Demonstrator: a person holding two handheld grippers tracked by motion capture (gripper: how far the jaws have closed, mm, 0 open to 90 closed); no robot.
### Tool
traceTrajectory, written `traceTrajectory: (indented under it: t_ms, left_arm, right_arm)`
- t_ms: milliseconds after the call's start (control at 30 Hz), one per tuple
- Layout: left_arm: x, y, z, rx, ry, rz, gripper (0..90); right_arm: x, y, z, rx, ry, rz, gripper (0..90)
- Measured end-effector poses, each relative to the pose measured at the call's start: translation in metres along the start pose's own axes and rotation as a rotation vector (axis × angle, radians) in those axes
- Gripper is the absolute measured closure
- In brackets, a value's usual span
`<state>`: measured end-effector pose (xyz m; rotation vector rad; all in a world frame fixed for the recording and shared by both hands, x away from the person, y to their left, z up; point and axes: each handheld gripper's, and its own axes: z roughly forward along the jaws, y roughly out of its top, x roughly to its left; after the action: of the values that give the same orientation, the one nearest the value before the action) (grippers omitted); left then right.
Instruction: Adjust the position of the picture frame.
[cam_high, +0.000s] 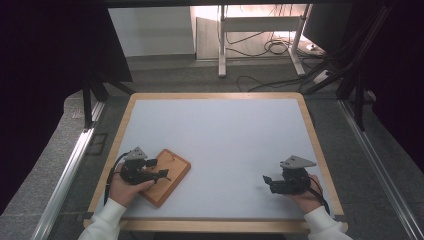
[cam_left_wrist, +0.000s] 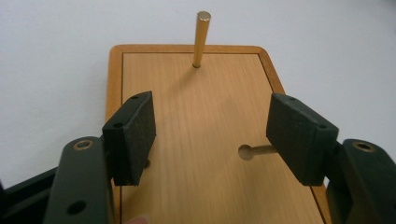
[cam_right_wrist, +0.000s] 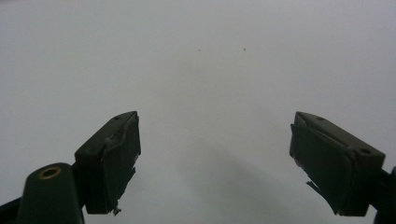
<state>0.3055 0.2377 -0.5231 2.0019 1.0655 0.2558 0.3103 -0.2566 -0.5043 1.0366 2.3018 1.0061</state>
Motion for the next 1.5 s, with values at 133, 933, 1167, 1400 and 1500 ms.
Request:
traceTrajectory:
  t_ms: [133, 933, 1167, 1400, 1500]
  left_arm:
    - [0.001, 0.000, -0.001, 0.001, 0.002, 0.000, 32.8]
    - [0.004, 0.005, -0.002, 0.001, -0.015, 0.007, 32.3]
    - [0.000, 0.009, 0.003, 0.025, -0.010, 0.034, 33.3]
    - [0.002, 0.012, 0.004, 0.030, -0.006, 0.045, 35.0]
    - [0.001, 0.016, 0.007, 0.034, -0.010, 0.056, 35.8]
  right_arm:
    - [-0.001, -0.001, -0.001, -0.017, -0.012, -0.004, 16.9]
    - [0.001, -0.007, -0.004, 0.015, -0.004, -0.014, 17.4]
    - [0.001, -0.008, -0.005, 0.014, -0.003, -0.029, 17.1]
    - [0.000, -0.008, -0.005, 0.016, -0.003, -0.026, 17.1]
    - [0.001, -0.008, -0.005, 0.017, -0.003, -0.027, 17.1]
